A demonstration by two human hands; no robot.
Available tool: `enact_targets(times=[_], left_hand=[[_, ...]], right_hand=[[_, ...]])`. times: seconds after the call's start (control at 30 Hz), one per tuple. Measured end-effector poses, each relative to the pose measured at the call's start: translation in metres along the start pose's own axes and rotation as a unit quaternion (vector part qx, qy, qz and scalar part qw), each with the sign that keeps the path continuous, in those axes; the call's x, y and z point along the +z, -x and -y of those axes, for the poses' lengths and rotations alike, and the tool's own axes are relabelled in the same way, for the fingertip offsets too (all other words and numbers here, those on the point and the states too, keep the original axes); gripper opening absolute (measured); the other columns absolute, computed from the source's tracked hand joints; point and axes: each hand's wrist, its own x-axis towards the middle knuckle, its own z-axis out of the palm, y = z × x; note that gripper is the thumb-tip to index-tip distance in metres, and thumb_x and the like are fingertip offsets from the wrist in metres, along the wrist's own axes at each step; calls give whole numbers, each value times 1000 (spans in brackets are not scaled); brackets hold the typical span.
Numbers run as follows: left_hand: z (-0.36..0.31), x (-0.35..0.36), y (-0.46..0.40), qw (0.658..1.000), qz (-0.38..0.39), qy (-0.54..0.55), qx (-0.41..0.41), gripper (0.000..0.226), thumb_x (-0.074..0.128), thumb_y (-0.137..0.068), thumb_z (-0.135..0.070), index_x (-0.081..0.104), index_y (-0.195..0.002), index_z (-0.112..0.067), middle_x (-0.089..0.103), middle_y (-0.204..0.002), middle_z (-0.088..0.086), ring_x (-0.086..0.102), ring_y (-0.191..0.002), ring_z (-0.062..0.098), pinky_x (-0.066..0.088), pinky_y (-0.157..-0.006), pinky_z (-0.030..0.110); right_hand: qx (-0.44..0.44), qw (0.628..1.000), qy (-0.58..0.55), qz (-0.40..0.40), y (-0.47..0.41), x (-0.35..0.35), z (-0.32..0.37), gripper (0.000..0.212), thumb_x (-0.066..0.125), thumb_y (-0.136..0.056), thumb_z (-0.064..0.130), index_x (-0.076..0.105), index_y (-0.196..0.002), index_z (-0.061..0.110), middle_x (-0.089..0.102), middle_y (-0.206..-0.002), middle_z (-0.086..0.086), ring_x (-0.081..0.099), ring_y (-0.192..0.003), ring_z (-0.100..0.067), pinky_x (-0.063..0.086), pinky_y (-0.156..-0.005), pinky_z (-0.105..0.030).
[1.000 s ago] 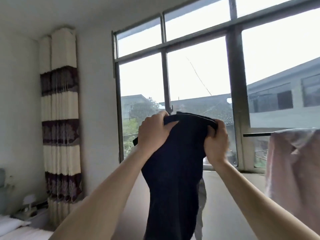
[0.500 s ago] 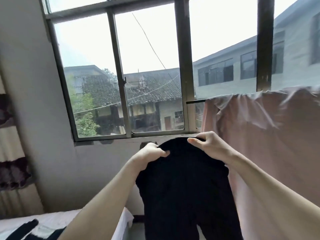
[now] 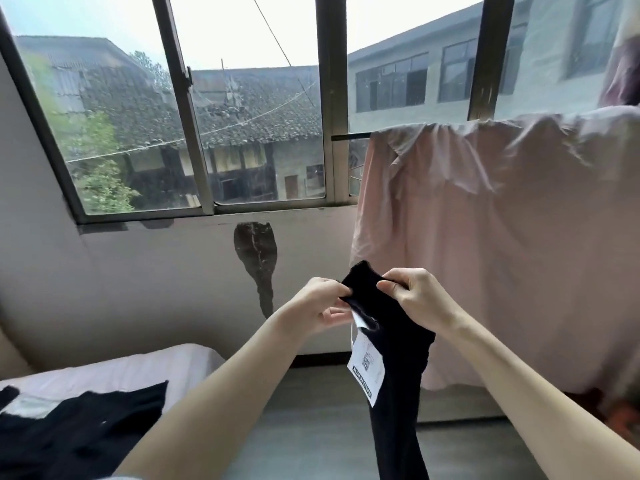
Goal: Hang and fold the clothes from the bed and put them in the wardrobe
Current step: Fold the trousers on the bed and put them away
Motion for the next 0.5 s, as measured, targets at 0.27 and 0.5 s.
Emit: enact_targets(times=[0.27, 0.5], left_hand=[[0, 13, 5, 997, 14, 78, -21, 15, 43, -91, 11, 56, -97, 7, 62, -76, 20, 67, -56, 22, 56, -46, 29], [4, 13, -8, 981, -45, 187, -16, 48, 49, -84, 16, 38, -129, 7, 60, -102, 30, 66, -76, 31, 58, -50, 38]], right_hand=[[98, 957, -267, 53, 27, -20, -5, 33, 52, -91, 37, 68, -109, 14, 73, -96, -7, 69, -89, -17, 51, -75, -25], [91, 941, -323, 37, 42, 20, -25, 63, 67, -74, 44, 47, -131, 25, 65, -116, 5, 64, -102, -8, 50, -84, -23]])
